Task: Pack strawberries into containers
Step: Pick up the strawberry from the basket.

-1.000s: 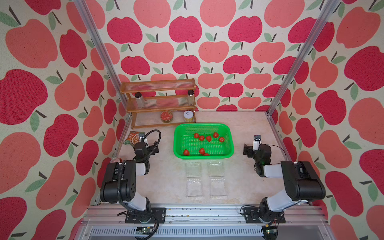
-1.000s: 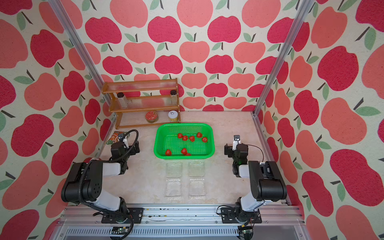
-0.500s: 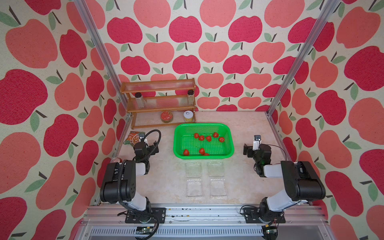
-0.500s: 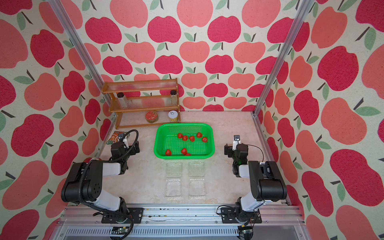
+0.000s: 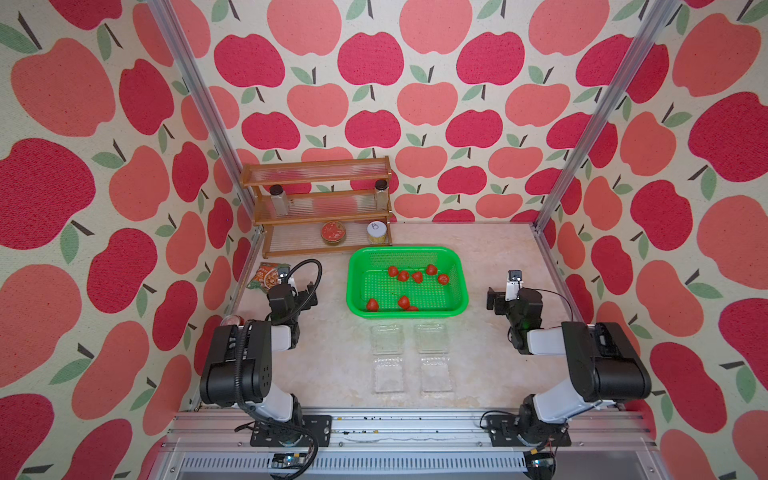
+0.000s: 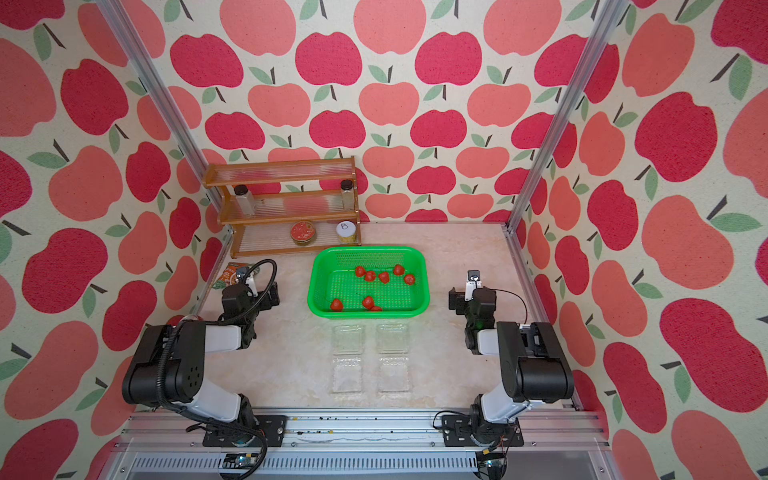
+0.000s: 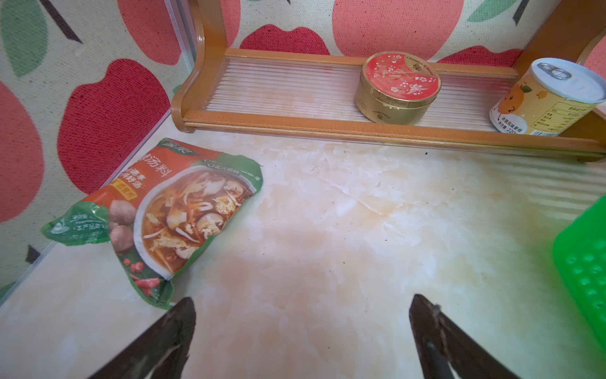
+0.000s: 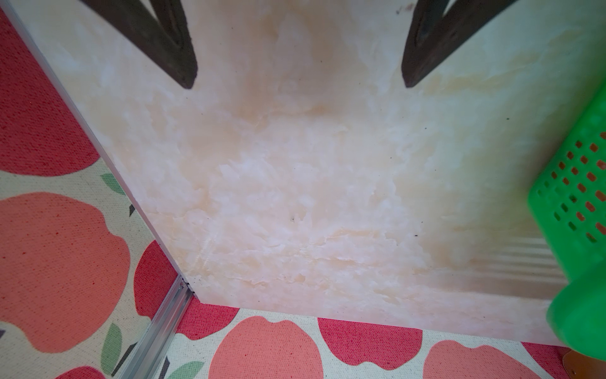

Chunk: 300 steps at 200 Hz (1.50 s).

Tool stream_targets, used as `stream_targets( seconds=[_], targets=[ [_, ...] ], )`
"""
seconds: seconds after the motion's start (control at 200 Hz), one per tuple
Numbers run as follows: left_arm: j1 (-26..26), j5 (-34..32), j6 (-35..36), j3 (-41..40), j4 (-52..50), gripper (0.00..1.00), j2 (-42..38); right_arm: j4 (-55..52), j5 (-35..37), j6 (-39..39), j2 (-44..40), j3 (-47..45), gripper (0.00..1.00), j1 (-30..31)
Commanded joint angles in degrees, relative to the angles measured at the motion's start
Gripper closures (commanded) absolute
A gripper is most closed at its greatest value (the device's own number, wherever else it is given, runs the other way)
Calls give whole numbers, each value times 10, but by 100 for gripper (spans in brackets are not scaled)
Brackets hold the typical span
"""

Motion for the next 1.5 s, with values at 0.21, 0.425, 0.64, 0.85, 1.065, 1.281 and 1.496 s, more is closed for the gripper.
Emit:
stream_targets(
  seconds=[0.21,0.425,0.64,0.85,1.065,1.281,1.496],
  targets=[
    [1,8,9,-7,11,1,5,-161,50,-39,-88,74,3,45],
    [2,8,8,12,-31,0,-8,-348,33,4,-199,181,6,136],
    [-71,-108,-11,229,-407,15,-104,-570,-29,17,-57,410,8,222],
    [-185,-113,-81,307,-494,10,-121,-651,-116,58,117,584,16,265],
    [-260,-82,-131,320,-504,12,-98,-726,-186,81,247,682,31,284],
    [-300,-77,-133,331,-516,12,-72,-739,-207,97,287,711,48,285],
    [-309,-87,-141,331,-519,12,-58,-755,-207,93,300,722,60,292]
  ],
)
